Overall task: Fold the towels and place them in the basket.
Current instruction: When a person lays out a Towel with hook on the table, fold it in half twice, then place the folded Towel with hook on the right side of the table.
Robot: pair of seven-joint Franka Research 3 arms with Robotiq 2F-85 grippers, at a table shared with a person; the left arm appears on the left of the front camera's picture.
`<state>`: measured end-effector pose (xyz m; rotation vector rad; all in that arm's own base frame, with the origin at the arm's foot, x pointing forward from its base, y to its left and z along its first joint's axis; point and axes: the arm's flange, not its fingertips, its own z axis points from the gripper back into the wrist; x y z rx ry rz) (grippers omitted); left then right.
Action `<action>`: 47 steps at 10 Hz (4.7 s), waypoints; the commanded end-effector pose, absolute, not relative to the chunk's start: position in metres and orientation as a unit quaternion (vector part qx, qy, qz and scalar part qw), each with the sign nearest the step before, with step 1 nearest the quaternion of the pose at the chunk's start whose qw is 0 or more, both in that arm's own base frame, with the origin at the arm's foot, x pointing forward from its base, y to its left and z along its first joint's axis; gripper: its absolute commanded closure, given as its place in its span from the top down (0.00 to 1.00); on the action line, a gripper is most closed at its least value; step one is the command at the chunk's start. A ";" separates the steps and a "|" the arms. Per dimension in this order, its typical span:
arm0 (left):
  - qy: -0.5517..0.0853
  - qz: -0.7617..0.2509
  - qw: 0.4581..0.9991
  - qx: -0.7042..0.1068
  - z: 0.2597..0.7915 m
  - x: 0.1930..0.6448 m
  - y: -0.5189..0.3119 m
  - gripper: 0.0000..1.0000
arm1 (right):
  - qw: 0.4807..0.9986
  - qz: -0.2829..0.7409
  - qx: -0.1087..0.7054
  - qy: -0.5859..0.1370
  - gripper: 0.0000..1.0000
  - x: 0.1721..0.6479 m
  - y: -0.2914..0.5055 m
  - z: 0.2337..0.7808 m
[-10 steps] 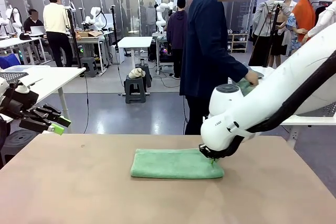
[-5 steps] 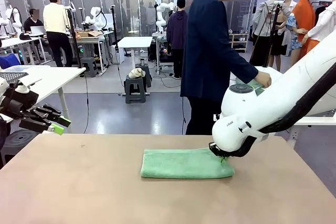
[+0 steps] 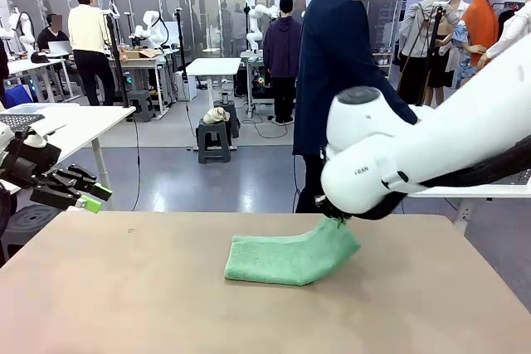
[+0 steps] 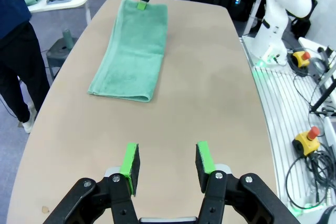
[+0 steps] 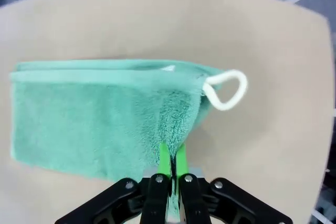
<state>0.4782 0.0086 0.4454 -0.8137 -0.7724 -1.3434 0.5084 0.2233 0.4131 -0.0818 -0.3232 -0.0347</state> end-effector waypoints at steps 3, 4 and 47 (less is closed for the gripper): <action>-0.341 -0.592 0.636 -0.360 0.447 0.478 0.010 0.56 | 0.986 -0.029 -0.092 -0.134 0.00 0.539 0.341 0.433; -0.341 -0.592 0.636 -0.360 0.447 0.478 0.010 0.56 | 0.987 -0.034 -0.091 -0.125 0.00 0.553 0.364 0.429; -0.341 -0.592 0.636 -0.360 0.447 0.478 0.010 0.56 | 0.981 -0.106 0.143 -0.079 0.78 0.471 0.243 0.349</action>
